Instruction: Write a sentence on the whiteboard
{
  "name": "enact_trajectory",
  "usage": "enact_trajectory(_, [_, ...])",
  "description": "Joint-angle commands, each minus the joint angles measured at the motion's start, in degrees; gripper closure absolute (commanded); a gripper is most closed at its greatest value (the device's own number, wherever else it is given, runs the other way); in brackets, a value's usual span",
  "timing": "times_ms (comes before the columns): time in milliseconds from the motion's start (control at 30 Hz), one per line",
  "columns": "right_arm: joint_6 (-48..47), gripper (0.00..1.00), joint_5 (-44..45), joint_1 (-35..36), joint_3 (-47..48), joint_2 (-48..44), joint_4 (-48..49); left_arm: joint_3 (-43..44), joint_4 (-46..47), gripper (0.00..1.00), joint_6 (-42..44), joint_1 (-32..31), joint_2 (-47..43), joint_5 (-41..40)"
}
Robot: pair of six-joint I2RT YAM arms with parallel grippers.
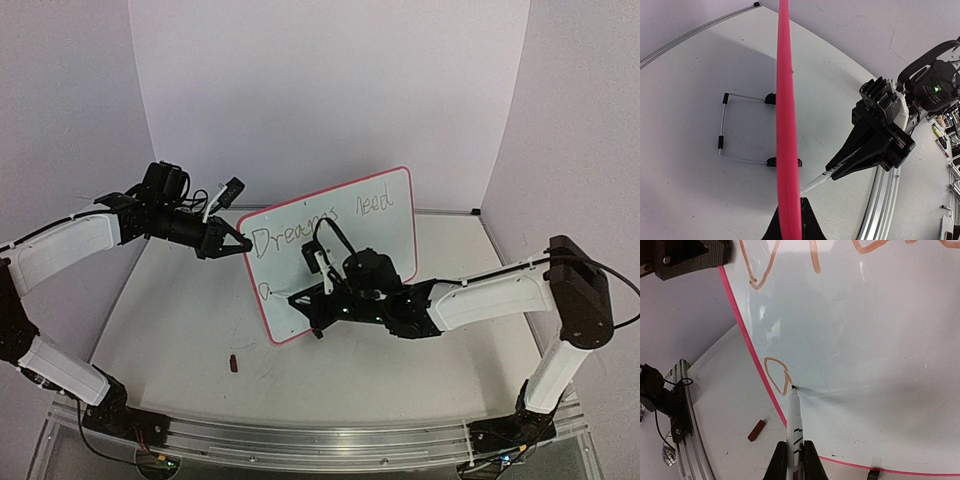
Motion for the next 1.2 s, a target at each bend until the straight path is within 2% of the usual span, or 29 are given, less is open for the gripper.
enact_trajectory(0, [0.5,1.0,1.9,-0.5,0.5,1.6,-0.5,-0.4,-5.3,1.0,0.9,-1.6,2.0,-1.4])
enact_trajectory(500, [-0.8,1.0,5.0,-0.5,-0.9,-3.8,-1.2,-0.5,-5.4,1.0,0.9,-1.6,1.7,-1.5])
enact_trajectory(733, [0.1,1.0,2.6,-0.5,-3.3,-7.3,3.2,-0.5,-5.4,1.0,0.9,-1.7,1.7,-1.5])
enact_trajectory(1167, [0.2,1.0,4.9,-0.5,-0.1,-3.1,2.9,-0.5,-5.3,1.0,0.9,-1.7,1.6,-1.4])
